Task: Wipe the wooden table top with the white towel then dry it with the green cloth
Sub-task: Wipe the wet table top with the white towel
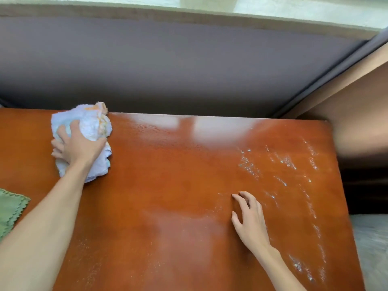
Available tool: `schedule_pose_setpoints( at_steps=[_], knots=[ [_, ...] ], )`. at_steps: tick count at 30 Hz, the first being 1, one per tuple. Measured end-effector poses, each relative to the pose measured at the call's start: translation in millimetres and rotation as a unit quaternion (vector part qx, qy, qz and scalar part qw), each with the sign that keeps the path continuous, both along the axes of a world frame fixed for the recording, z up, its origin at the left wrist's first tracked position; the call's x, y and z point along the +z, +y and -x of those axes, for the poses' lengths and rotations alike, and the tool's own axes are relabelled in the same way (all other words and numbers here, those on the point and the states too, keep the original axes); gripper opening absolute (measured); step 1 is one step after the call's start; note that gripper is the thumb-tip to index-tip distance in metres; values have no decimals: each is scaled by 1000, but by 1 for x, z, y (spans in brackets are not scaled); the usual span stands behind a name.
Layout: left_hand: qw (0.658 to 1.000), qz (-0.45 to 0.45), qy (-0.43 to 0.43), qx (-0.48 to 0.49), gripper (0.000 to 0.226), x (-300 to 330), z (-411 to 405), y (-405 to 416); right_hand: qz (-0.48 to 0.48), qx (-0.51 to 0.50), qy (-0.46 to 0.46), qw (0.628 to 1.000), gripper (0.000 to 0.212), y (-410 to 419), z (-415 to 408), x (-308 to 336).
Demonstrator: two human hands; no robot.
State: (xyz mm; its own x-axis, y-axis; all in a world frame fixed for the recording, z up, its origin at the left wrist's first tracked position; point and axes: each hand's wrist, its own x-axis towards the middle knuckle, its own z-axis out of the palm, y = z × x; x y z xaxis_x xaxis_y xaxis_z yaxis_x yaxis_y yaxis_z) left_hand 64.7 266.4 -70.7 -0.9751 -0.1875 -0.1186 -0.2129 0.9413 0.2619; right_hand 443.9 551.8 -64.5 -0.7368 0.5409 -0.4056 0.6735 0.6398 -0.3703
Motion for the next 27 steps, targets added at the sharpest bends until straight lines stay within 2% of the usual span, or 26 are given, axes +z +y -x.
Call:
schedule_pose_setpoints(
  at_steps=[2, 4, 9, 12, 18, 22, 25, 27],
  knots=[
    [1000, 6, 11, 20, 69, 0, -5, 17, 2, -8, 7, 1000, 45, 10, -4, 0],
    [1000, 5, 24, -2, 67, -1, -18, 34, 2, -28, 17, 999, 44, 22, -8, 0],
    [994, -8, 41, -105, 69, 2, -91, 110, 3, -80, 37, 996, 42, 63, -20, 2],
    [976, -19, 34, -215, 66, 4, -158, 172, 15, -91, 35, 995, 42, 87, -31, 1],
    [933, -22, -46, -357, 78, 15, -293, 273, 27, -83, 30, 996, 43, 126, -52, 5],
    [905, -1, -104, -412, 88, 18, -348, 291, 16, -116, 32, 993, 42, 145, -68, 4],
    [892, -14, -68, -447, 91, 3, -344, 279, 15, -117, 39, 992, 41, 158, -76, 0],
    [903, -38, -33, -428, 82, -5, -328, 271, 11, -111, 40, 993, 40, 166, -77, -2]
  ],
)
